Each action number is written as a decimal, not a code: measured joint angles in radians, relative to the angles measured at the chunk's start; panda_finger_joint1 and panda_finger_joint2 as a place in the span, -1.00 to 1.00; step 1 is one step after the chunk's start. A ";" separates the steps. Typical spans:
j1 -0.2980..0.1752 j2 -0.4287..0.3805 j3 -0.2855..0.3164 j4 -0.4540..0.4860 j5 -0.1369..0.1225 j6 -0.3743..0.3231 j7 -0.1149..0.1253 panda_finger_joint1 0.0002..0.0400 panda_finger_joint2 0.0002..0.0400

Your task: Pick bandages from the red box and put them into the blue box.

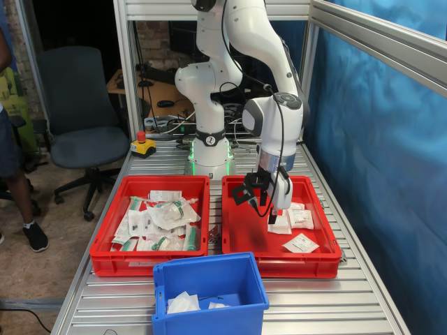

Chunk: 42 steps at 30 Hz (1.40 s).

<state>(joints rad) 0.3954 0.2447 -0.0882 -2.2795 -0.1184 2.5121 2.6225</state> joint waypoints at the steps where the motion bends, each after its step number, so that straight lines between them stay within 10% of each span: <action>1: 0.005 0.010 0.003 0.000 0.000 0.009 0.003 1.00 1.00; 28: 0.071 0.084 0.028 -0.007 0.000 0.045 0.020 1.00 1.00; 42: 0.101 0.091 0.038 -0.014 0.000 0.045 -0.016 1.00 1.00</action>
<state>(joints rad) 0.4965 0.3359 -0.0498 -2.2932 -0.1184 2.5576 2.6063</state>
